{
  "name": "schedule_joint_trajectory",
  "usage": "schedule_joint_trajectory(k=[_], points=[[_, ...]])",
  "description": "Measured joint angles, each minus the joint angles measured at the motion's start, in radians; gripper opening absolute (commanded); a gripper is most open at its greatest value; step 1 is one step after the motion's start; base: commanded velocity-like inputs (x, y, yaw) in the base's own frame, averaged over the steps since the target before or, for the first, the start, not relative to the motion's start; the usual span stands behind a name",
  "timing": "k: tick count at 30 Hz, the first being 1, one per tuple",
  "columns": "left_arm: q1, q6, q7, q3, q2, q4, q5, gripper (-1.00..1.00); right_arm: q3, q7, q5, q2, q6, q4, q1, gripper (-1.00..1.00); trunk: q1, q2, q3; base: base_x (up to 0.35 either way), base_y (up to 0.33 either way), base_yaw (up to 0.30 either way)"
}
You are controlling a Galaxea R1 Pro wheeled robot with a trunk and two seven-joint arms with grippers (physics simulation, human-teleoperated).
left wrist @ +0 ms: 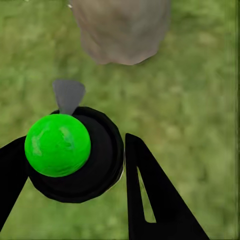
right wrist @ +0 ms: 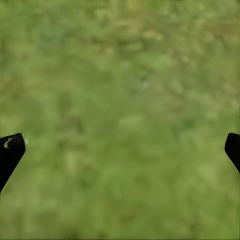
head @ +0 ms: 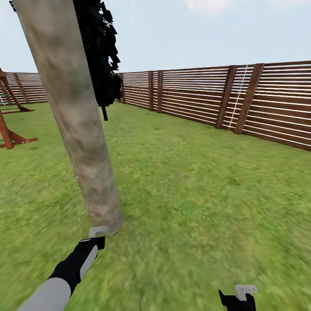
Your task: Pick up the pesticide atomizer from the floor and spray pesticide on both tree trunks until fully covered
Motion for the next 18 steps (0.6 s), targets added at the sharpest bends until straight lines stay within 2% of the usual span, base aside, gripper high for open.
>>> schedule_joint_trajectory(k=[2,5,6,8,10,12,14,15,16,17,18], points=[[0.0,0.0,0.0,-0.002,0.0,0.001,-0.004,-1.0,0.0,0.0,0.0,0.0,0.0,0.0,0.0,1.0,0.0,0.0,0.0,0.01,0.0,0.0],[-0.001,0.001,0.001,0.005,0.016,0.005,-0.005,-1.0,0.0,0.0,0.0,0.0,0.0,0.001,0.0,1.0,0.0,0.0,0.0,0.001,0.0,0.0],[-0.001,0.002,0.001,0.017,0.024,0.005,-0.007,-1.0,0.0,0.0,0.0,0.0,0.0,0.001,-0.001,1.0,0.0,0.0,0.0,0.0,0.0,0.0],[0.001,0.001,-0.001,0.092,0.04,0.013,-0.009,-1.0,0.0,0.0,0.0,0.0,0.0,0.0,0.0,1.0,0.0,0.0,0.0,0.0,0.0,0.0],[0.001,0.0,-0.008,0.114,0.05,0.016,-0.005,-1.0,0.0,0.0,0.0,0.0,0.0,0.0,0.0,1.0,0.0,0.0,0.0,0.0,0.0,0.0],[0.002,-0.001,-0.015,0.114,0.039,0.018,-0.004,-1.0,0.0,0.0,0.0,0.0,0.0,0.001,0.0,1.0,0.0,0.0,0.0,0.0,0.0,0.0],[0.002,0.002,-0.033,0.101,0.002,0.018,0.0,-1.0,0.0,0.0,0.0,0.0,0.0,0.0,0.0,1.0,0.0,0.0,0.0,0.0,0.0,0.0],[0.001,0.009,-0.036,0.082,-0.002,0.017,-0.005,-1.0,0.0,0.0,0.0,0.0,0.0,0.0,0.0,1.0,0.0,0.0,0.0,0.0,0.0,0.0],[-0.004,0.015,-0.043,0.043,-0.005,0.009,-0.004,-1.0,0.0,0.0,0.0,0.0,0.0,0.0,0.0,1.0,0.0,0.0,0.0,0.0,0.0,0.0],[-0.011,0.032,-0.046,0.019,-0.006,0.004,-0.003,-1.0,0.0,0.0,0.0,0.0,0.0,0.001,0.0,1.0,0.0,0.0,0.0,0.0,0.0,0.0],[-0.024,0.106,-0.046,0.01,-0.011,-0.011,0.001,-1.0,0.0,0.0,0.0,0.0,0.0,0.001,0.0,1.0,0.0,0.0,0.0,0.0,0.0,0.0]])
